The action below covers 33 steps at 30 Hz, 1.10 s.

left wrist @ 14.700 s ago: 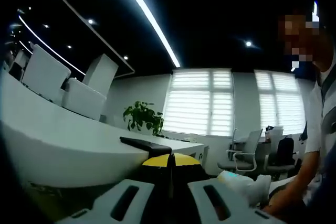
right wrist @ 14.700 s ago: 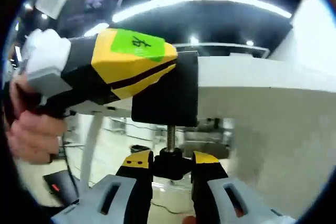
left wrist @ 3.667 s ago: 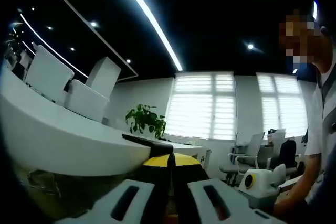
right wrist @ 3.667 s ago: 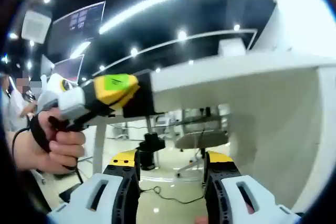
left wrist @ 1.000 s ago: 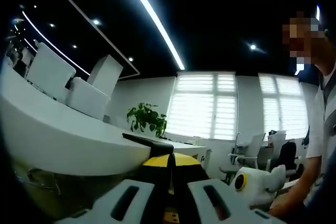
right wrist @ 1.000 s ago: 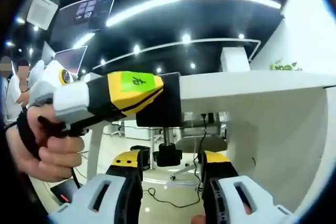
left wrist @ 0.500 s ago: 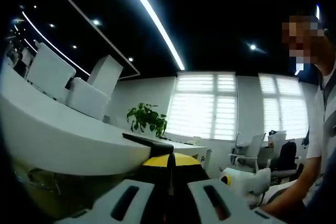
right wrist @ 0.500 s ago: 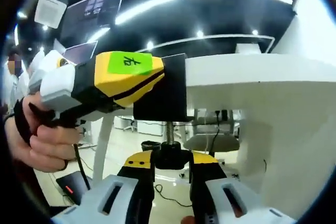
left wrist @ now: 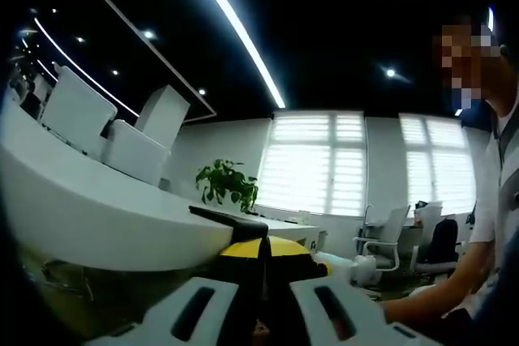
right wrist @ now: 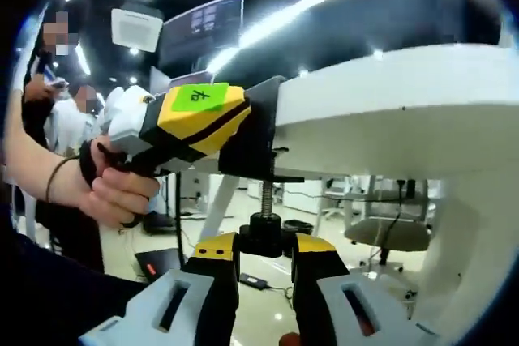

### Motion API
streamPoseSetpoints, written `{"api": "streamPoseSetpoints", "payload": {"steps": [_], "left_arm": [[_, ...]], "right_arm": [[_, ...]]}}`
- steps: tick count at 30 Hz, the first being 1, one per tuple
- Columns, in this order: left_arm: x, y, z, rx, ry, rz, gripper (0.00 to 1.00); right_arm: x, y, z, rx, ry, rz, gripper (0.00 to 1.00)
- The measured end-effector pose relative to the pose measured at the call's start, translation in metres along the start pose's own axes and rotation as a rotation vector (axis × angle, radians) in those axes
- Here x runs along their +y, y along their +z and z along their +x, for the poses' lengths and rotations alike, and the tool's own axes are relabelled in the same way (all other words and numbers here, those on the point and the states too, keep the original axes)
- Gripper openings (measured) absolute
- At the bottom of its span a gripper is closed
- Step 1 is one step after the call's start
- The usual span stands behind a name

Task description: Clamp the fixed fixture on the desktop, loosen the retaining clip, secure it to the edge of the desk, and tighten the retaining clip.

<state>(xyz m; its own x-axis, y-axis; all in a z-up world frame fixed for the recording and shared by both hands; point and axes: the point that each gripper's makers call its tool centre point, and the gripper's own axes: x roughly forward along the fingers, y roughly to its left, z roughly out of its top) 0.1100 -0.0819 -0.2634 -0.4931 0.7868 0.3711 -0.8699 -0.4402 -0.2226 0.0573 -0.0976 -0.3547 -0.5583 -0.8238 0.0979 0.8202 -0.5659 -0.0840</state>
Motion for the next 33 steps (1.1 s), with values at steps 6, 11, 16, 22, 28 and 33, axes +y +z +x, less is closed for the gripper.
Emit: {"api": "streamPoseSetpoints", "payload": {"steps": [6, 11, 16, 22, 28, 33], "left_arm": [[-0.001, 0.000, 0.000, 0.000, -0.003, 0.006, 0.02], [-0.002, -0.001, -0.001, 0.002, -0.005, 0.005, 0.02], [-0.003, -0.001, -0.001, 0.002, -0.004, 0.012, 0.02], [-0.004, -0.001, -0.001, 0.000, 0.003, 0.007, 0.02], [-0.005, -0.002, -0.001, -0.001, 0.010, 0.007, 0.02], [-0.006, -0.002, -0.001, -0.014, 0.011, -0.004, 0.02]], "right_arm": [[0.000, -0.001, 0.003, 0.008, 0.041, 0.014, 0.24], [0.002, -0.002, -0.004, -0.018, -0.050, 0.036, 0.43], [0.017, -0.006, -0.013, 0.026, -0.154, -0.058, 0.48], [0.020, 0.009, -0.023, 0.032, -0.324, -0.078, 0.47], [0.005, 0.013, -0.045, 0.003, -0.573, 0.029, 0.44], [-0.001, 0.012, -0.043, 0.022, -0.678, -0.009, 0.43]]}}
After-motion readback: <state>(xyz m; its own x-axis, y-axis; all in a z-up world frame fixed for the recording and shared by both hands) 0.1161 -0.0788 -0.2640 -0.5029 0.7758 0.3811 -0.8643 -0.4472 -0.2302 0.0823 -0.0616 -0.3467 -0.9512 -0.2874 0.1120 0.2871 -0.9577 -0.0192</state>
